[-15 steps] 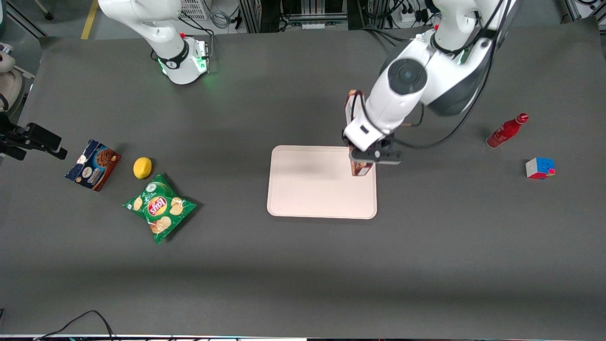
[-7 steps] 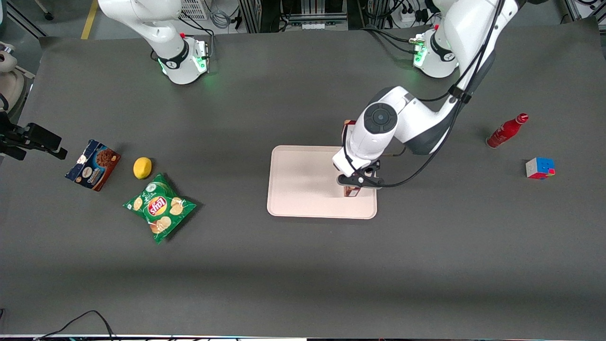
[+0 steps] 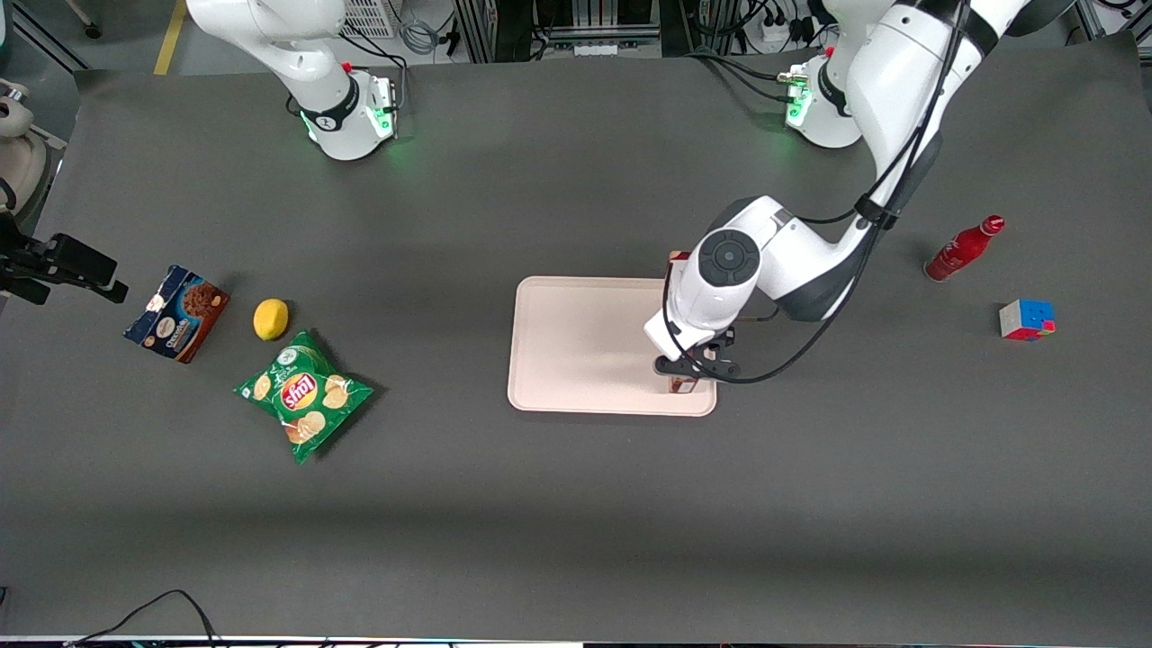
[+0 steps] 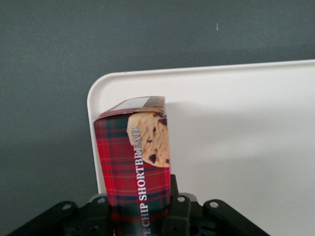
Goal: Place red cookie box on tray
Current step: 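Lower the box onto the tray beside its rim, tipping it flat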
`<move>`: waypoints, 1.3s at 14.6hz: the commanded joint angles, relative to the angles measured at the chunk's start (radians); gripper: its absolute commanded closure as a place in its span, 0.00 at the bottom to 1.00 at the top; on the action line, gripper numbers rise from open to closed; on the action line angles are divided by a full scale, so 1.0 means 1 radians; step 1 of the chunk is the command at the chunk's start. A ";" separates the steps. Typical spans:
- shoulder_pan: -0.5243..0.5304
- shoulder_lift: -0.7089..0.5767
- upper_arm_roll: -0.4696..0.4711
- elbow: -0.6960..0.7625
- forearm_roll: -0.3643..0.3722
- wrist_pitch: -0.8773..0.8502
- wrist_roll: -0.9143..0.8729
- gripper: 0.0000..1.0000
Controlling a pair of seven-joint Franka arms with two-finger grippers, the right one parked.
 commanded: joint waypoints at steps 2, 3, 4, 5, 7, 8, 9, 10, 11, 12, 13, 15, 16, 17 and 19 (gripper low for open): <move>-0.005 0.049 0.013 0.072 0.027 -0.007 -0.019 0.95; -0.005 0.059 0.013 0.079 0.027 -0.007 -0.020 0.95; -0.007 0.068 0.013 0.086 0.027 -0.007 -0.022 0.95; -0.007 0.076 0.013 0.087 0.030 -0.005 -0.023 0.95; -0.008 0.088 0.013 0.087 0.053 0.013 -0.028 0.95; -0.008 0.096 0.013 0.089 0.054 0.016 -0.028 0.95; -0.008 0.097 0.014 0.089 0.056 0.016 -0.028 0.94; -0.008 0.100 0.014 0.089 0.056 0.021 -0.028 0.94; -0.008 0.102 0.014 0.089 0.056 0.022 -0.028 0.94; -0.008 0.105 0.016 0.089 0.056 0.023 -0.028 0.93; -0.008 0.106 0.016 0.089 0.059 0.030 -0.026 0.90; -0.008 0.112 0.025 0.090 0.059 0.036 -0.026 0.78; -0.008 0.114 0.026 0.093 0.061 0.036 -0.026 0.64; -0.010 0.114 0.028 0.095 0.061 0.036 -0.026 0.45; -0.010 0.117 0.028 0.095 0.061 0.036 -0.026 0.09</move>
